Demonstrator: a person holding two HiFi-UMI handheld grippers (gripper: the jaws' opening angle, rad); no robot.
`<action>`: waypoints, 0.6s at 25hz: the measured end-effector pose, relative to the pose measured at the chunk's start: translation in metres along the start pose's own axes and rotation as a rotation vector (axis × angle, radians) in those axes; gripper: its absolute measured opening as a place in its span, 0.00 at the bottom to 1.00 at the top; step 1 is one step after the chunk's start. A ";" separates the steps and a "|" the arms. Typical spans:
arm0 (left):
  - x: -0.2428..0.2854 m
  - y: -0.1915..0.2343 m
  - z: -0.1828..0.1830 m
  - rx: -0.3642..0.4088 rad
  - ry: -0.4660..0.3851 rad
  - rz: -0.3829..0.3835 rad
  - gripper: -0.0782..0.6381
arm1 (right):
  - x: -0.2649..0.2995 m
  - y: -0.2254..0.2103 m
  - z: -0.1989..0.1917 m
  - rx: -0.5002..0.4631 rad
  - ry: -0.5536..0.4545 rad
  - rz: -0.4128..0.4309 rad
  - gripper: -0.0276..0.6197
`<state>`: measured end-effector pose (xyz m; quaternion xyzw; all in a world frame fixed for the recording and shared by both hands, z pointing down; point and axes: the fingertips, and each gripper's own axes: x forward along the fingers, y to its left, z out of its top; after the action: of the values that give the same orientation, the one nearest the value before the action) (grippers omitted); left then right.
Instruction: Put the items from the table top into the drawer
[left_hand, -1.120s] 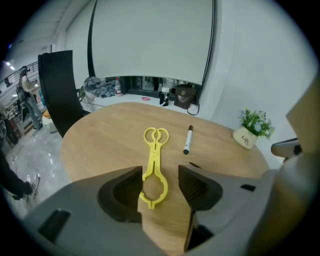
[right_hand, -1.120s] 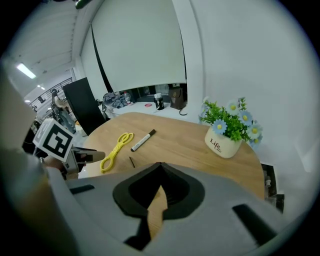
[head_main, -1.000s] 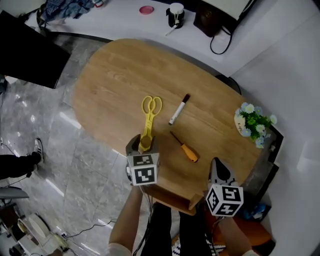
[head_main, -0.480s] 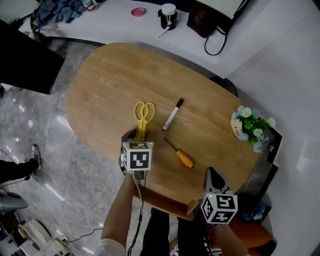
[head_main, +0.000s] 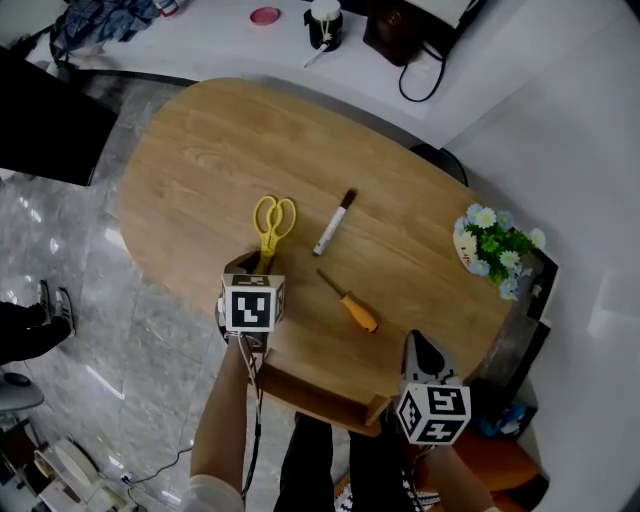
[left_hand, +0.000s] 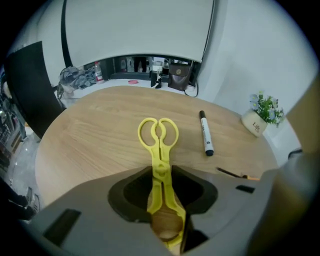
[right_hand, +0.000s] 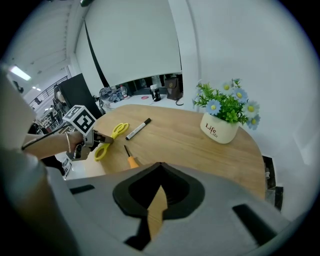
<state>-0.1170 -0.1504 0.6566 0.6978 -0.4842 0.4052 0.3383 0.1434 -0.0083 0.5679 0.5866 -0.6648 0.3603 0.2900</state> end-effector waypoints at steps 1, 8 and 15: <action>0.001 0.000 0.000 0.009 0.006 0.003 0.28 | 0.000 0.000 -0.001 -0.002 0.001 0.002 0.03; -0.002 -0.001 -0.001 0.006 -0.028 0.042 0.26 | -0.004 0.001 0.001 -0.027 -0.003 0.015 0.03; -0.038 -0.011 -0.017 -0.186 -0.095 0.061 0.26 | -0.013 -0.007 0.004 -0.043 -0.022 0.007 0.03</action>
<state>-0.1180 -0.1165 0.6292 0.6669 -0.5561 0.3350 0.3657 0.1520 -0.0046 0.5554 0.5817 -0.6776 0.3406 0.2941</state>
